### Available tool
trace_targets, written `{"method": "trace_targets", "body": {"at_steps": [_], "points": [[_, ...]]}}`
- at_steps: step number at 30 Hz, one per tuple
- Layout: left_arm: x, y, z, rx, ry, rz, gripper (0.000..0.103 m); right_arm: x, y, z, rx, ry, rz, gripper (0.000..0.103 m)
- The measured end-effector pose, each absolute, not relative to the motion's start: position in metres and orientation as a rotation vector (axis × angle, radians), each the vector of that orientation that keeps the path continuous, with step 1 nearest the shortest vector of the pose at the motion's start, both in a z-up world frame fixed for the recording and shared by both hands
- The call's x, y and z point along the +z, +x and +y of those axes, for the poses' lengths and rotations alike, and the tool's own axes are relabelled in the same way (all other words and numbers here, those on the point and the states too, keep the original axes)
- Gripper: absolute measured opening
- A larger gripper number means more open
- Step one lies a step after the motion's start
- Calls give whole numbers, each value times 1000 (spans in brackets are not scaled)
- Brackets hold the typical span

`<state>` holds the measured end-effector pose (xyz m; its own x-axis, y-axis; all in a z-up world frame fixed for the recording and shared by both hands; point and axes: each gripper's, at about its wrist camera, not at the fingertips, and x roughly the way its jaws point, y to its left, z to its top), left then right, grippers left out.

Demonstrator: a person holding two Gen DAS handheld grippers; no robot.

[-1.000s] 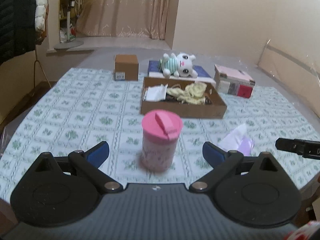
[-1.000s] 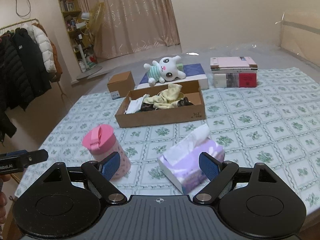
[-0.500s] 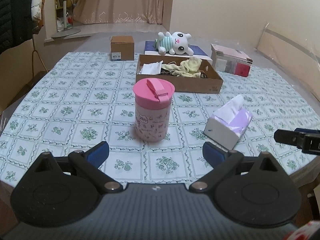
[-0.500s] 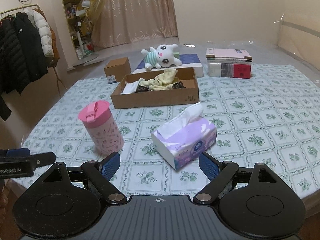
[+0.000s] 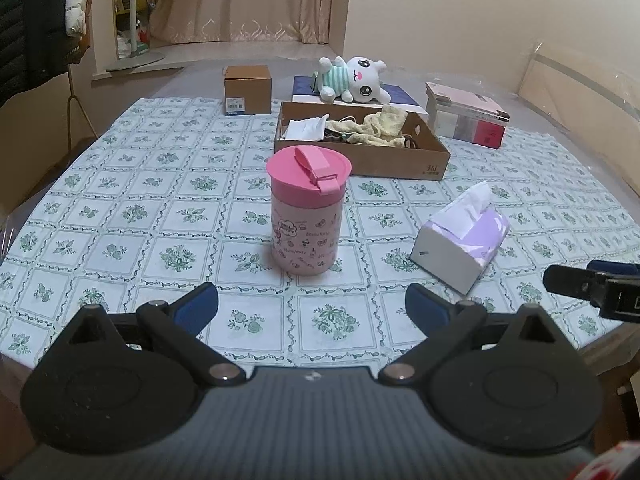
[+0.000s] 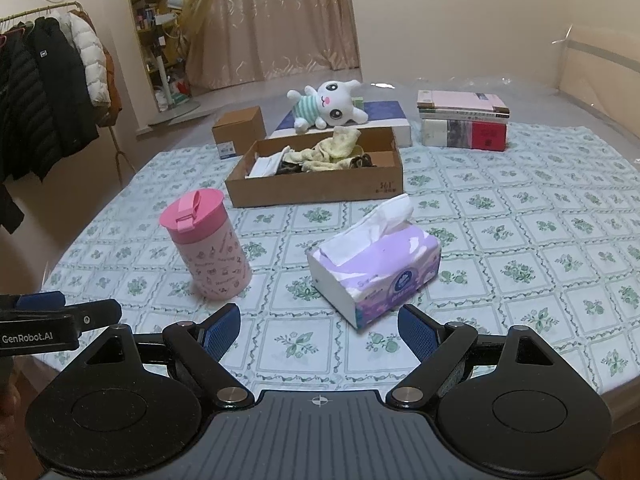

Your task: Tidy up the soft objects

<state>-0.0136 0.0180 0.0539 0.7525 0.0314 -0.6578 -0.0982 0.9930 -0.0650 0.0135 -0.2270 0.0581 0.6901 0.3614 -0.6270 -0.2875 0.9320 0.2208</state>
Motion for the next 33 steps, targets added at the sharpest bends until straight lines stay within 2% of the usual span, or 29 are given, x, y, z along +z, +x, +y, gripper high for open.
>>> {"method": "trace_targets", "body": {"at_steps": [33], "points": [[47,-6,14,56,-102,729,99,53,17,-223,365,105,728,85]]}}
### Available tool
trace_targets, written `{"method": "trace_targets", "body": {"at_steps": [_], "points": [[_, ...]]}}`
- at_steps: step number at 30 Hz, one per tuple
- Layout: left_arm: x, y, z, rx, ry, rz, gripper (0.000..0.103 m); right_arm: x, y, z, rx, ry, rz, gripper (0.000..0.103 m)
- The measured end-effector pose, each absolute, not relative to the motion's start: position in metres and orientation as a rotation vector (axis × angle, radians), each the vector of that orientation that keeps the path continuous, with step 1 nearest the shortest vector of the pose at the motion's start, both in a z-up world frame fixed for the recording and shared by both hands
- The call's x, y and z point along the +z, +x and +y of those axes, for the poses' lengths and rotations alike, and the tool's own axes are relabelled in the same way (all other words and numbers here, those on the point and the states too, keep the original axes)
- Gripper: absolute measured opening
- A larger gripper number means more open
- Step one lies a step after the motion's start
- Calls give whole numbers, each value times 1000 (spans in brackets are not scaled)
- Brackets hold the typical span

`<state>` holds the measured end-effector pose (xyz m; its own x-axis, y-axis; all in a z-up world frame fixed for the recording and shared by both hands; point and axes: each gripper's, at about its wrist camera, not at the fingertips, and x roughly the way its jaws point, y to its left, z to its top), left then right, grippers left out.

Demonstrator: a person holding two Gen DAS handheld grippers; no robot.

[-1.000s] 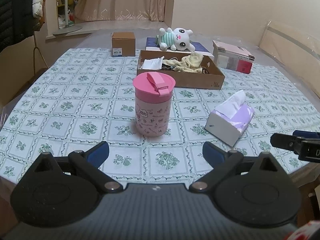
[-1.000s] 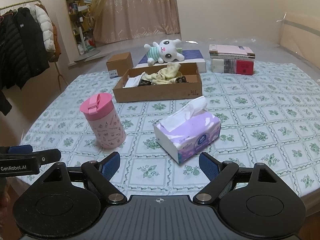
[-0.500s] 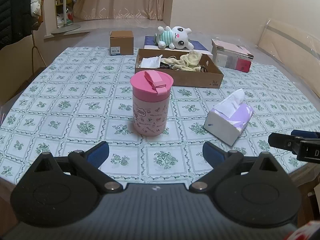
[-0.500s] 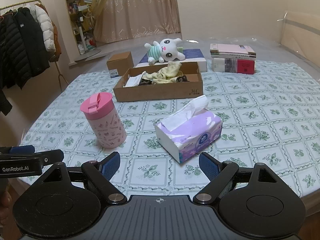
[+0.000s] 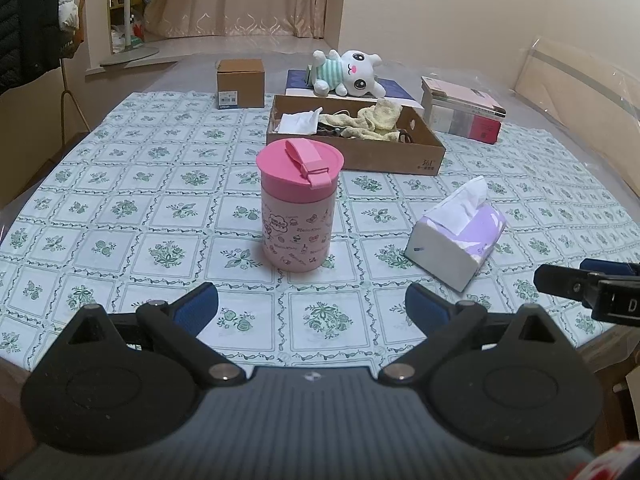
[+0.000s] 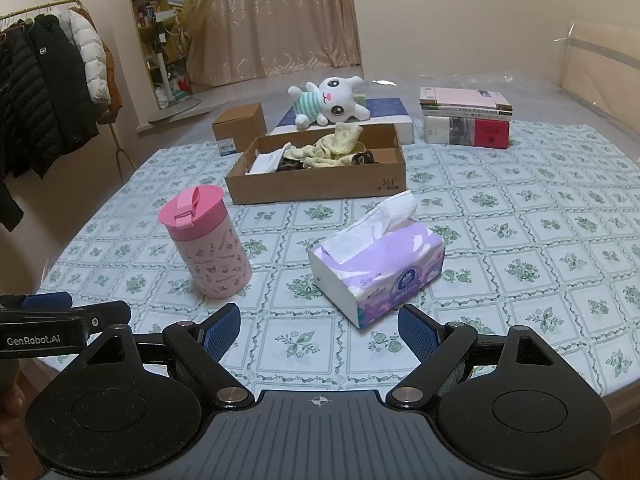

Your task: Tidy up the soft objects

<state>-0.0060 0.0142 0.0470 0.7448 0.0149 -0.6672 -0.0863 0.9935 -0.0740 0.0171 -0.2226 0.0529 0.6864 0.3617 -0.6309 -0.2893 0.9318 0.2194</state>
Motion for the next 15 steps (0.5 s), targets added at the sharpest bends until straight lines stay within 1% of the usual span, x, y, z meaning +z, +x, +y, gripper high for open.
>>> {"method": "trace_targets", "body": {"at_steps": [15], "points": [[45,-3,14,53,-106,731,99,50,20,-223,362,103,731,85]]}}
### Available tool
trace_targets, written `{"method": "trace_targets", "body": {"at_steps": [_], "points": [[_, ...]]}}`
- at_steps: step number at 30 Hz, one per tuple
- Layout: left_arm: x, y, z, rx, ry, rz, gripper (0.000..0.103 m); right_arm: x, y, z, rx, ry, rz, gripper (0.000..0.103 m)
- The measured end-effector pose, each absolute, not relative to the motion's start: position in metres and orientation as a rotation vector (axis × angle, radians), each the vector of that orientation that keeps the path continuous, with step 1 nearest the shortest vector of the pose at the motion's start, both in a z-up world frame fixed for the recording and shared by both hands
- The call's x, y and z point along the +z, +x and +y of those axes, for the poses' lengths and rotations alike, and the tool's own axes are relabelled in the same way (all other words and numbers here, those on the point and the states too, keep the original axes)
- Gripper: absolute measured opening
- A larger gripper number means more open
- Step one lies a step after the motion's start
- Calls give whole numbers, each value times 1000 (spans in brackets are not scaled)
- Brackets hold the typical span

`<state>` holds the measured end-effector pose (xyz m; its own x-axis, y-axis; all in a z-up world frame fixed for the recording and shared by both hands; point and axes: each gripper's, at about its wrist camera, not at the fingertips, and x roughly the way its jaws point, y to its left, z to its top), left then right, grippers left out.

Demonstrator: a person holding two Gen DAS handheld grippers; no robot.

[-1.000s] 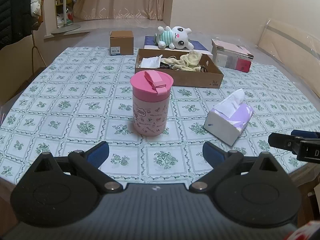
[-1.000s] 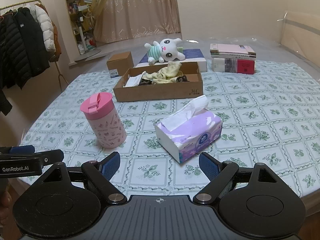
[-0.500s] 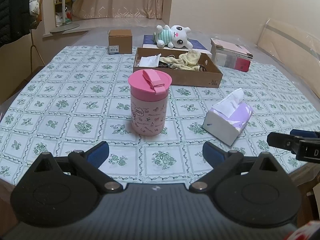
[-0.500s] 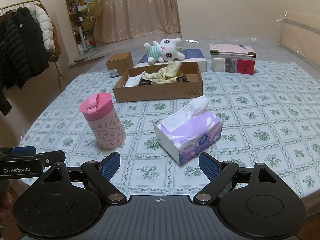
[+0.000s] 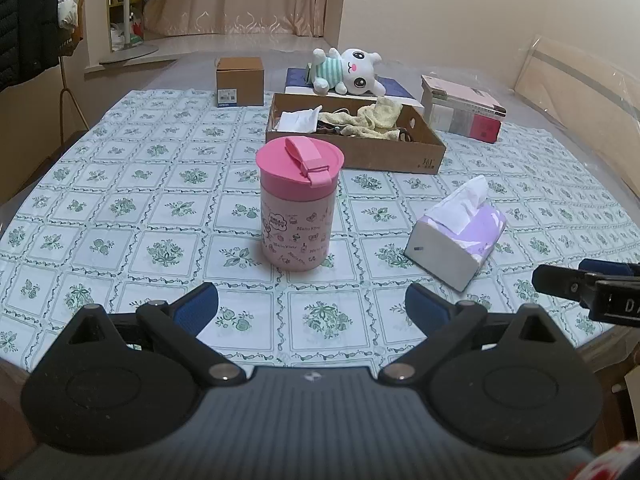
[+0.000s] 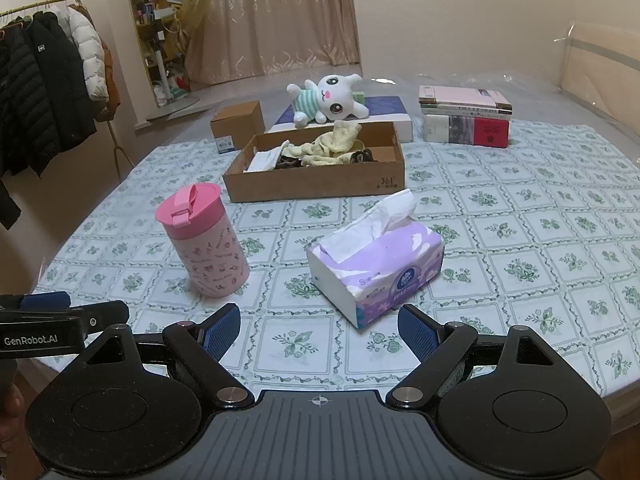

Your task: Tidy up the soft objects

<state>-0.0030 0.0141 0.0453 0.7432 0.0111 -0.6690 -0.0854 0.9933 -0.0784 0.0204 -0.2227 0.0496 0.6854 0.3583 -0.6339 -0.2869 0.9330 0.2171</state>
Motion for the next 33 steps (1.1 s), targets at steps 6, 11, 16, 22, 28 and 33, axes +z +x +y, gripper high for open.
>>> {"method": "trace_targets", "body": {"at_steps": [6,11,16,22,28,33], "points": [[45,-2,14,52,-107,731,99,50,20,-223,362,103,730,85],[44,-2,13,51,-107,732,99,49,21,-223,362,102,731,85],[44,-3,13,50,-107,731,99,47,22,-224,361,102,732,85],[44,-3,13,49,-108,730,99,48,21,-224,362,103,733,85],[44,-3,13,49,-107,730,99,48,21,-224,361,102,733,85],[44,-3,13,46,-109,731,99,48,21,-224,362,102,734,85]]}}
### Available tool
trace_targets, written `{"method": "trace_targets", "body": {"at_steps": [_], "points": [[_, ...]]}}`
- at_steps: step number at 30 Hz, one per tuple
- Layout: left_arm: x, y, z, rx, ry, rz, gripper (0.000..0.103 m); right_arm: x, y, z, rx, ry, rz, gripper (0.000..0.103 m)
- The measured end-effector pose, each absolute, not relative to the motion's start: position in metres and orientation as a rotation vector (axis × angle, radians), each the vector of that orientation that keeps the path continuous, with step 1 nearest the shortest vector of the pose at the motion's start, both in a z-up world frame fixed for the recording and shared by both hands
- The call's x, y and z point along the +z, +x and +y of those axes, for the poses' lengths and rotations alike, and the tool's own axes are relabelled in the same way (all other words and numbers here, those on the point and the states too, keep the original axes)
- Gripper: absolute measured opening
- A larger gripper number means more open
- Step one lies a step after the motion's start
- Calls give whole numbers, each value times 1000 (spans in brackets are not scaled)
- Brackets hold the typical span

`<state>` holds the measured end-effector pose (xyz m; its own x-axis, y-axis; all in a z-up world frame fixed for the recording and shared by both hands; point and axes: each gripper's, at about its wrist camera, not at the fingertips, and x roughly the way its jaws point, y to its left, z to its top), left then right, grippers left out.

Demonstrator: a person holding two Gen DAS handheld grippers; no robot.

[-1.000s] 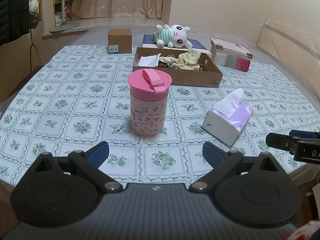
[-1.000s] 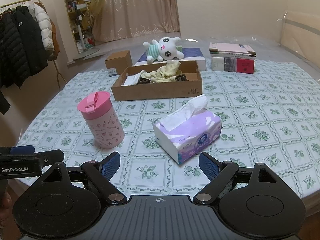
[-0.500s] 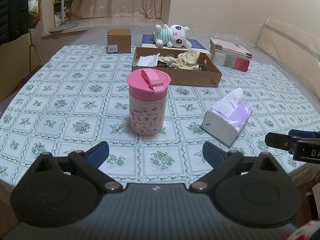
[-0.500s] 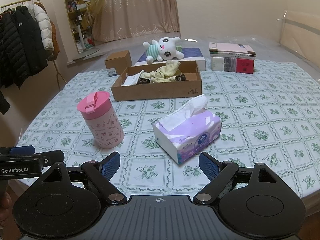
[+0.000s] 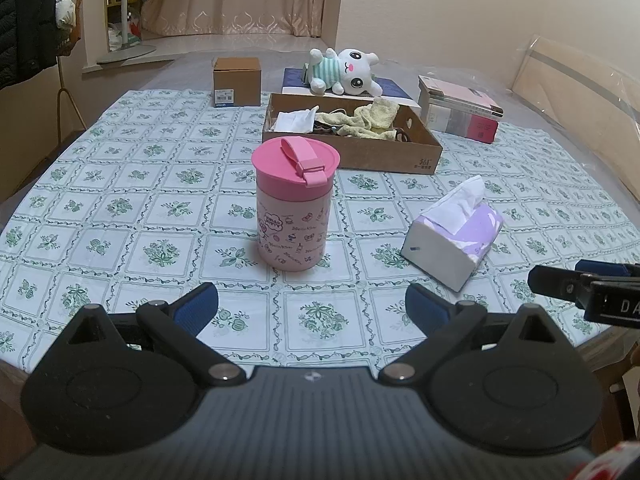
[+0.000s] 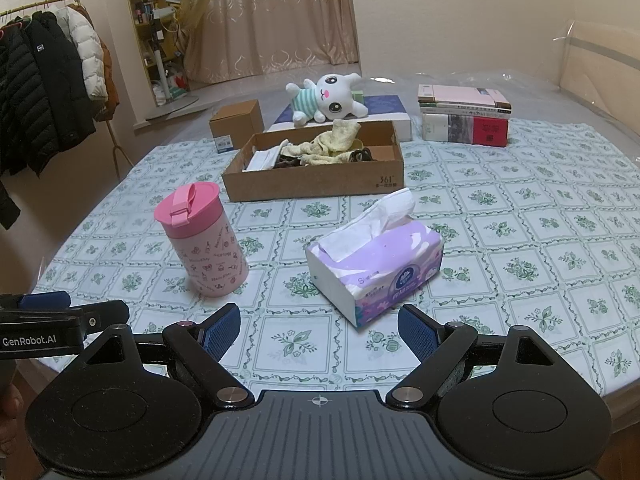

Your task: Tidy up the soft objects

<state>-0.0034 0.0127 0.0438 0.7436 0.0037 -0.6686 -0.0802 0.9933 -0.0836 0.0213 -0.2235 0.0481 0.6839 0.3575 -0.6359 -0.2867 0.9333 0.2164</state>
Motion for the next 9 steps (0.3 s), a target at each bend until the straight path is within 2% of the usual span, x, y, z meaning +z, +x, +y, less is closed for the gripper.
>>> {"method": "trace_targets", "body": {"at_steps": [9], "points": [[44,-6,14,23,-115,709,100,47,21,-224,359,102,734,85]]}}
